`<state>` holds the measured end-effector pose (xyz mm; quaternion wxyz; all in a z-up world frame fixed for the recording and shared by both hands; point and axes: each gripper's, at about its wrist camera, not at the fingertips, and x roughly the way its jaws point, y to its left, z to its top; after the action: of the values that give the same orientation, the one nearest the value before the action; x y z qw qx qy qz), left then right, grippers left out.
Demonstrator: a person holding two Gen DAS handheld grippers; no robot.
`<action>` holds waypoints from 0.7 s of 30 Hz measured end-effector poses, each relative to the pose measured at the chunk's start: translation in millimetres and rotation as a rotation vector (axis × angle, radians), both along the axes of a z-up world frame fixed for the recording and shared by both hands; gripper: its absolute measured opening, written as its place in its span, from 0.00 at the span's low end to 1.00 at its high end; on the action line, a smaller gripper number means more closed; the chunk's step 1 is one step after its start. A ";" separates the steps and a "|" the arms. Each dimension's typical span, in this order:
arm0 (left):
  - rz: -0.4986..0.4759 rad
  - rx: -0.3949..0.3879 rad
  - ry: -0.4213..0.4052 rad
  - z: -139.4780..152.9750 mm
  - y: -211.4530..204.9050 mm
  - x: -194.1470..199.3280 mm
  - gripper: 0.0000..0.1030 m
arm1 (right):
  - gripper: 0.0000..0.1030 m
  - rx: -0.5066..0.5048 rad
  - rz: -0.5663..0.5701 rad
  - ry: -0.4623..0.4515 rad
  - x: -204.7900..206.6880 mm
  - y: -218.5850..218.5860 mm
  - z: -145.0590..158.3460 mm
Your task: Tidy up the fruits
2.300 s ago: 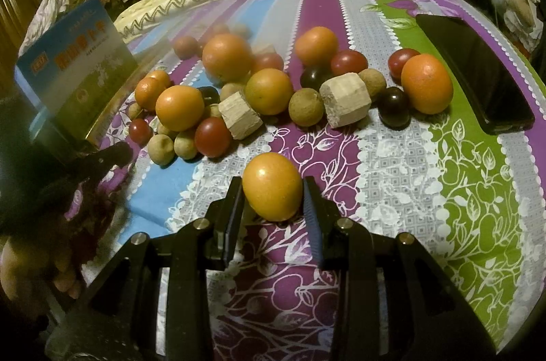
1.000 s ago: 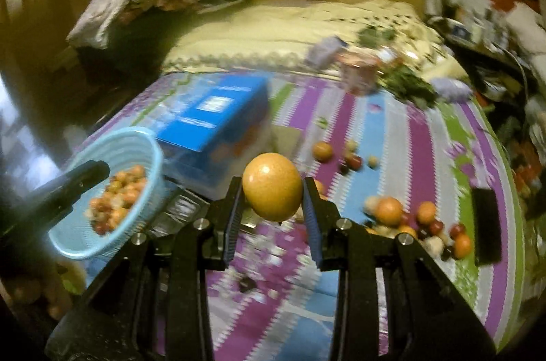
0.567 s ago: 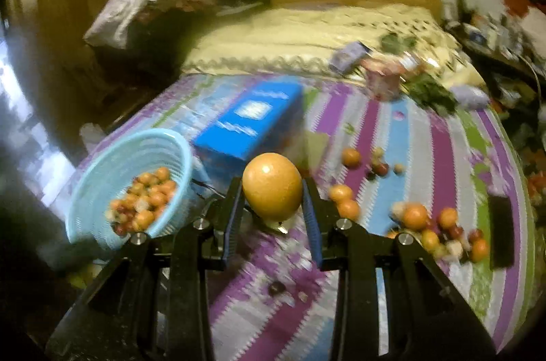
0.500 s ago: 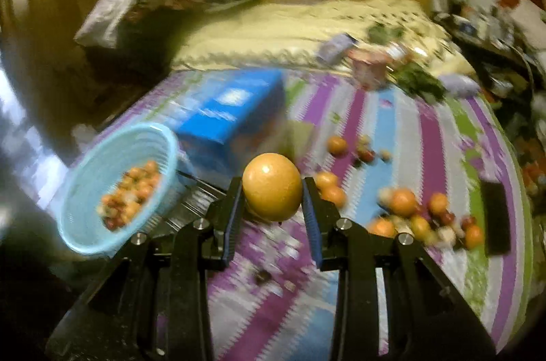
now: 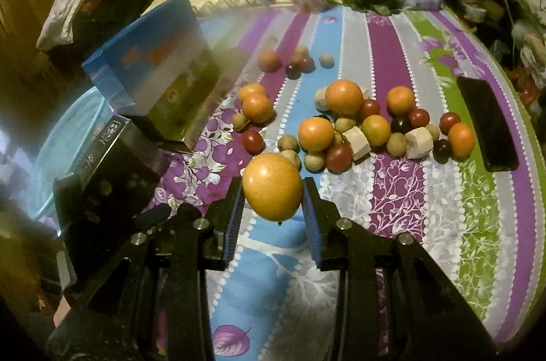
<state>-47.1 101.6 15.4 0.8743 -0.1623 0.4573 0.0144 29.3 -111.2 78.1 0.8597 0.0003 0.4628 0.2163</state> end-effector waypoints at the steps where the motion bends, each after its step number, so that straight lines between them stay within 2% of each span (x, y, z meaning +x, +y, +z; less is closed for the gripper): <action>1: -0.008 -0.008 0.002 -1.5 -1.7 0.2 0.44 | 0.33 0.001 0.001 0.001 0.6 -0.2 -2.2; 7: -0.025 -0.065 -0.007 -0.3 -2.6 2.9 0.44 | 0.33 0.009 0.011 0.006 -1.3 1.4 -6.8; 13: -0.030 -0.057 -0.008 -3.1 -0.9 7.0 0.43 | 0.33 0.002 0.016 0.008 -2.1 4.7 -9.8; 16: -0.024 -0.049 -0.012 -4.3 0.3 6.9 0.36 | 0.33 -0.001 0.018 -0.001 -2.8 6.3 -7.8; 18: -0.016 -0.045 -0.014 -3.7 2.3 5.5 0.27 | 0.33 0.000 0.014 -0.010 -3.3 6.6 -5.9; 21: -0.024 -0.045 -0.022 -0.9 2.4 3.3 0.27 | 0.33 0.000 0.012 -0.020 -3.7 7.0 -4.0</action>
<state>-43.8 104.0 14.5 0.8756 -0.1765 0.4496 -0.0081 25.7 -104.3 74.1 0.8629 -0.0047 0.4543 0.2213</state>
